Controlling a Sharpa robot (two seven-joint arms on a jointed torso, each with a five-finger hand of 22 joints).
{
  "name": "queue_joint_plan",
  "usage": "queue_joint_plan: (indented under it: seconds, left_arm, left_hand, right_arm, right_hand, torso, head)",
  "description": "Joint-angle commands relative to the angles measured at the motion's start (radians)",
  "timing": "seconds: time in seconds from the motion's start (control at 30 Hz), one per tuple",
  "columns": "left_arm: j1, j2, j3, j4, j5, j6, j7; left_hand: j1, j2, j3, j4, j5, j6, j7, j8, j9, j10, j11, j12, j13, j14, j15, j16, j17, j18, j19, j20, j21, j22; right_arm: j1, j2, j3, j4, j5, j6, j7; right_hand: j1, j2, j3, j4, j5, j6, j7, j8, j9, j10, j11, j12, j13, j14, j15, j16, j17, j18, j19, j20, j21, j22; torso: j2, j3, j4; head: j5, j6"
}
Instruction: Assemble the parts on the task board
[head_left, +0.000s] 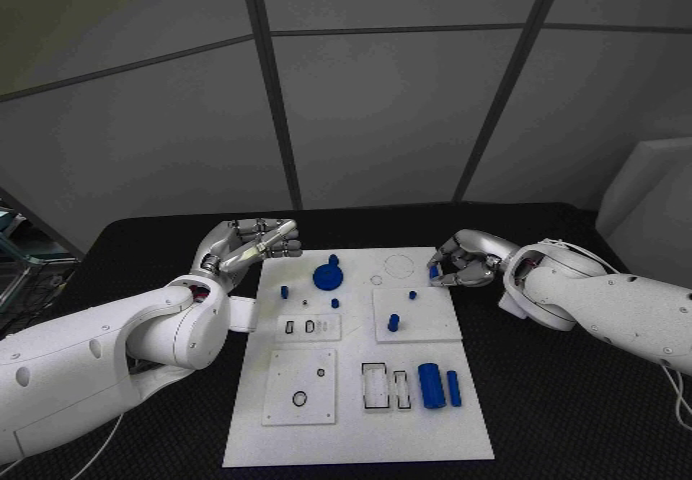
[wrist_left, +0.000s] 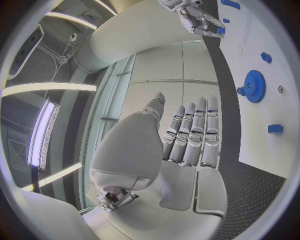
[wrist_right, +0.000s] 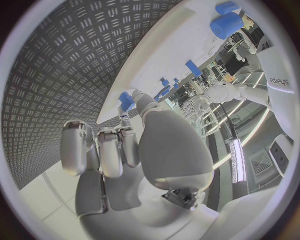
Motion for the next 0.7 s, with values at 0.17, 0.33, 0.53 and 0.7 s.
queue_joint_plan:
  seconds: [0.17, 0.33, 0.53, 0.7]
  left_arm:
    - [0.001, 0.000, 0.001, 0.001, 0.000, 0.011, 0.004]
    - [0.001, 0.000, 0.001, 0.001, 0.000, 0.012, 0.004]
    - [0.001, -0.001, 0.001, 0.001, 0.000, 0.013, 0.004]
    - [0.001, -0.001, 0.001, 0.001, 0.000, 0.013, 0.003]
  left_hand:
    - [-0.003, 0.009, 0.001, -0.005, -0.003, 0.002, 0.002, -0.005, 0.000, 0.000, -0.003, -0.007, 0.000, -0.005, 0.001, -0.003, 0.001, -0.022, -0.007, 0.003, 0.005, 0.001]
    - [-0.003, 0.009, 0.001, -0.005, -0.003, 0.002, 0.002, -0.005, 0.000, 0.000, -0.003, -0.007, 0.000, -0.005, 0.001, -0.003, 0.001, -0.022, -0.007, 0.003, 0.005, 0.001]
    - [-0.004, 0.012, 0.001, -0.006, -0.003, 0.003, 0.002, -0.005, 0.000, 0.000, -0.003, -0.007, 0.000, -0.004, 0.000, -0.004, 0.002, -0.022, -0.008, 0.003, 0.005, 0.002]
    - [-0.004, 0.012, 0.001, -0.006, -0.003, 0.003, 0.002, -0.005, 0.000, 0.000, -0.003, -0.007, 0.000, -0.004, 0.000, -0.004, 0.002, -0.022, -0.008, 0.003, 0.005, 0.002]
  right_arm:
    - [0.001, 0.005, 0.001, -0.005, -0.016, 0.004, -0.004]
    - [0.001, 0.008, 0.001, -0.006, -0.018, -0.004, -0.006]
    - [0.001, 0.010, 0.001, -0.009, -0.019, -0.026, -0.005]
    - [0.001, 0.011, 0.001, -0.010, -0.019, -0.054, -0.002]
  right_hand:
    - [0.002, 0.018, 0.003, -0.006, 0.004, 0.014, -0.002, 0.006, 0.002, 0.038, -0.011, 0.007, 0.182, 0.104, -0.010, 0.003, 0.256, 0.004, 0.007, -0.001, 0.003, 0.041]
    - [0.006, 0.033, 0.010, -0.007, 0.004, 0.033, -0.008, 0.015, 0.005, 0.041, -0.016, 0.010, 0.185, 0.104, -0.013, 0.003, 0.257, 0.003, 0.009, -0.003, 0.004, 0.044]
    - [0.027, 0.070, 0.040, -0.018, -0.048, 0.072, -0.025, 0.034, 0.011, 0.046, -0.031, 0.015, 0.191, 0.106, -0.027, 0.005, 0.263, 0.001, 0.016, -0.015, 0.008, 0.053]
    - [0.039, 0.085, 0.059, -0.028, -0.057, 0.081, -0.030, 0.038, 0.011, 0.049, -0.036, 0.018, 0.194, 0.106, -0.032, 0.005, 0.263, -0.001, 0.021, -0.020, 0.012, 0.061]
  torso:
    - [0.000, 0.0001, -0.0002]
    - [0.000, 0.0005, -0.0005]
    - [0.000, 0.0000, 0.0007]
    - [0.000, 0.0007, -0.0004]
  head:
    - [-0.001, -0.001]
    - [-0.001, -0.001]
    - [-0.001, -0.003]
    - [0.000, -0.003]
